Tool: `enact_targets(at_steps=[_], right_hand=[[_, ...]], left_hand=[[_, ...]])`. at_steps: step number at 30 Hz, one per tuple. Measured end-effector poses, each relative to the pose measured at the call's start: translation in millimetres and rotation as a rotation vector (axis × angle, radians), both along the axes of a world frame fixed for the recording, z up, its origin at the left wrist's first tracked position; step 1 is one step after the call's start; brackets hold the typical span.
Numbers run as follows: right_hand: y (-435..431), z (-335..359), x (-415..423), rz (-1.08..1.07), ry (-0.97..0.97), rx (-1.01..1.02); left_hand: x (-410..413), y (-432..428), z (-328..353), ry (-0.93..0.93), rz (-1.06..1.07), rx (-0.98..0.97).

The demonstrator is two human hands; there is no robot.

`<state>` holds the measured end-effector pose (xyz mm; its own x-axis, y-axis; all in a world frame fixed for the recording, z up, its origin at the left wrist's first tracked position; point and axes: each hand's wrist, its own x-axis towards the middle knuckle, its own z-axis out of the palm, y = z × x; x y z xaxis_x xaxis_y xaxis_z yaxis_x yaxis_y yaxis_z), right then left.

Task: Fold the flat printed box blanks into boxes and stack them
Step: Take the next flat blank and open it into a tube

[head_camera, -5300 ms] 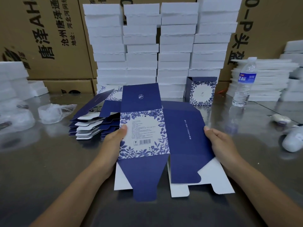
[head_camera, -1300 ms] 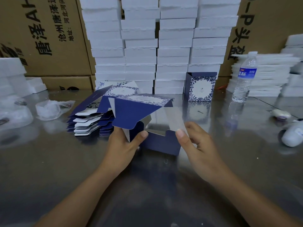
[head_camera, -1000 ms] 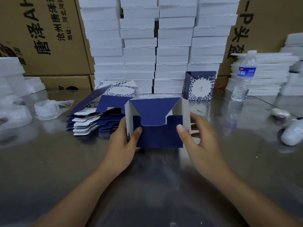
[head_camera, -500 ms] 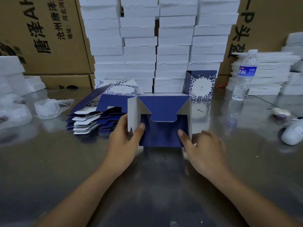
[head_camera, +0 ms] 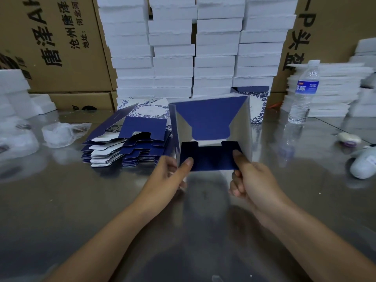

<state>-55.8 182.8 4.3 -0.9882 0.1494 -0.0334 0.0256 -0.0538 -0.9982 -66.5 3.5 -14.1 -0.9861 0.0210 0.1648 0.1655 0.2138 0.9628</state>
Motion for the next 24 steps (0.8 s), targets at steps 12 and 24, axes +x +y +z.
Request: enact_targets(at_steps=[12,24], right_hand=[[-7.4,-4.0,6.1,0.254,0.057,0.032],[-12.9,-0.7,12.6,0.331,0.047,-0.047]], left_hand=[[7.6,10.5,9.3,-0.066,-0.198,0.563],[9.9,10.5,3.3,-0.048,-0.34,0.481]])
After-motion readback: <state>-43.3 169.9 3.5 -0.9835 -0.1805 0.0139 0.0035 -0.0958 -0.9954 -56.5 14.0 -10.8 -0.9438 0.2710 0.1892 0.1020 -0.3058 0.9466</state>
